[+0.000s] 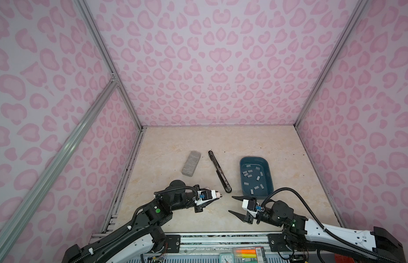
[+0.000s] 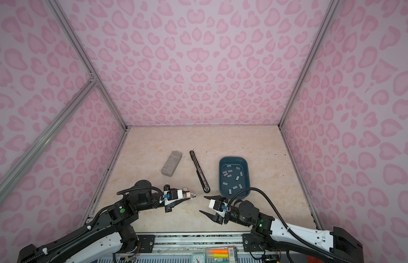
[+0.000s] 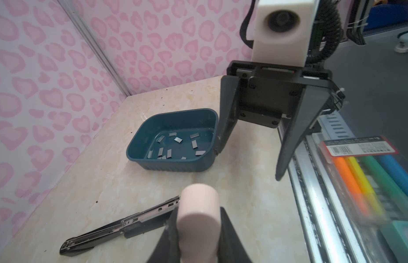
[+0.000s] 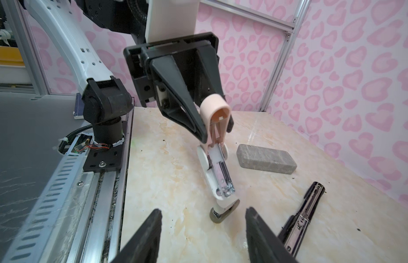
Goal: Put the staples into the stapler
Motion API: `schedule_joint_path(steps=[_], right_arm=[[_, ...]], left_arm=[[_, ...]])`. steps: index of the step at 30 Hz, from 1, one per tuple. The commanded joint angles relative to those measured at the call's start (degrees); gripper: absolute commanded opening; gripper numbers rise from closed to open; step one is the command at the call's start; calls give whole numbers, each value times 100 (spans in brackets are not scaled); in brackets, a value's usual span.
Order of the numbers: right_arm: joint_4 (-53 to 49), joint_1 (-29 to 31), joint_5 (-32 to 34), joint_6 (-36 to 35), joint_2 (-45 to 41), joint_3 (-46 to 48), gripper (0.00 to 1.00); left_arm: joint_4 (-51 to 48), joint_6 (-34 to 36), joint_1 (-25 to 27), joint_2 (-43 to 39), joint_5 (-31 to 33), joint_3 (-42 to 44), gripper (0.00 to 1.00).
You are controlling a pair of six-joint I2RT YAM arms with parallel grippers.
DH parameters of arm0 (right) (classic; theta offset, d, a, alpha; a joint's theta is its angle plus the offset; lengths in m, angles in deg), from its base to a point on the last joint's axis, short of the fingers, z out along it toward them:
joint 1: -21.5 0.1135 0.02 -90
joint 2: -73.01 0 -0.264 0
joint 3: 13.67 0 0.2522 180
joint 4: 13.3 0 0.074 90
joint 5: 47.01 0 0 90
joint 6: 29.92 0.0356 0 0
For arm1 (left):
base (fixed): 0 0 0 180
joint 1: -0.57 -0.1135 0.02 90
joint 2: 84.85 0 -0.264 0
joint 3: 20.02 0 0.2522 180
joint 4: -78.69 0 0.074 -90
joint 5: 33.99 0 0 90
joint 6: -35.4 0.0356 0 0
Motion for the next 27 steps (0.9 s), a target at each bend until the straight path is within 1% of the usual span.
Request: schedule_joint_path(steps=[1,6,11,14,17,20,24,27], right_arm=[[124,42,-168,-27,-55,-2,60],[363,109,-185,83,96,-44,61],[191,251,-89,105,561,-369,62],[292,333,-82,128,932,-524,64],[155,410,-175,32,1432,-824,64],[62,475,-47,-22,1947,-1096,64],[124,472,39,-75,2431,-1251,61],[122,477,-17,-109,2549,-1299,54]], left_arm=[[-13,265,35,2,-687,-78,3],[-57,314,88,49,-733,-97,3],[-130,321,110,89,-706,-143,3],[-134,329,114,88,-725,-130,3],[-163,330,114,106,-746,-153,3],[-178,330,122,116,-767,-173,3],[-193,334,123,109,-785,-187,3],[-200,338,123,98,-785,-182,3]])
